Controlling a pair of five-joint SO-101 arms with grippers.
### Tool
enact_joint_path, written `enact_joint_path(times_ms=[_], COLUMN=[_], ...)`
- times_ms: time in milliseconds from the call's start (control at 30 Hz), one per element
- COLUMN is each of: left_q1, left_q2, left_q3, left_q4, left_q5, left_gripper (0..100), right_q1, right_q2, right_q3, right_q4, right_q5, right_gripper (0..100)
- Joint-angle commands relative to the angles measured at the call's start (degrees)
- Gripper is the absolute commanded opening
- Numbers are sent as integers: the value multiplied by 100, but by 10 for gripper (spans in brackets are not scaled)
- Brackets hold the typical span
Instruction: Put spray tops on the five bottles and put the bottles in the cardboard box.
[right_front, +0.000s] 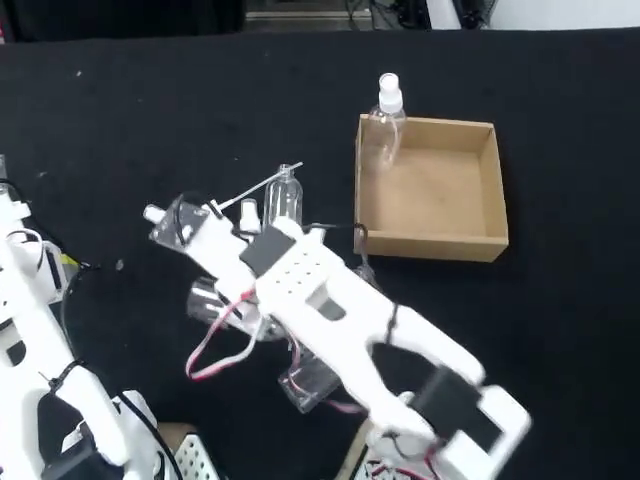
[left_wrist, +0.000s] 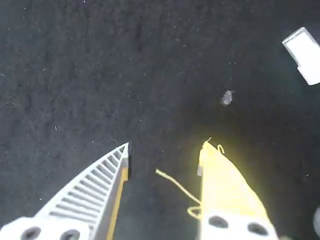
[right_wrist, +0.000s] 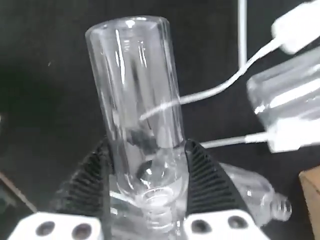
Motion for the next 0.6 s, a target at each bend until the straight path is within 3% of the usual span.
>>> enact_joint_path(times_ms=[0, 100, 233, 400, 567], left_q1=[-22, 101, 462, 1209, 1956], left_q2=[-62, -62, -62, -62, 0], left_q3=[40, 40, 207, 347, 356], left_q4=[26, 44, 44, 44, 0], left_q5=[-44, -44, -44, -26, -35], left_gripper=[220, 220, 220, 220, 220], right_q1=[185, 853, 2391, 4730, 7262], right_q2=[-1429, -2624, -3732, -4303, -4330], right_q3=[84, 84, 286, 971, 1657], right_q4=[352, 870, 1749, 2224, 1468], right_q5=[70, 97, 870, 2655, 4387], right_gripper=[11, 14, 15, 15, 15])
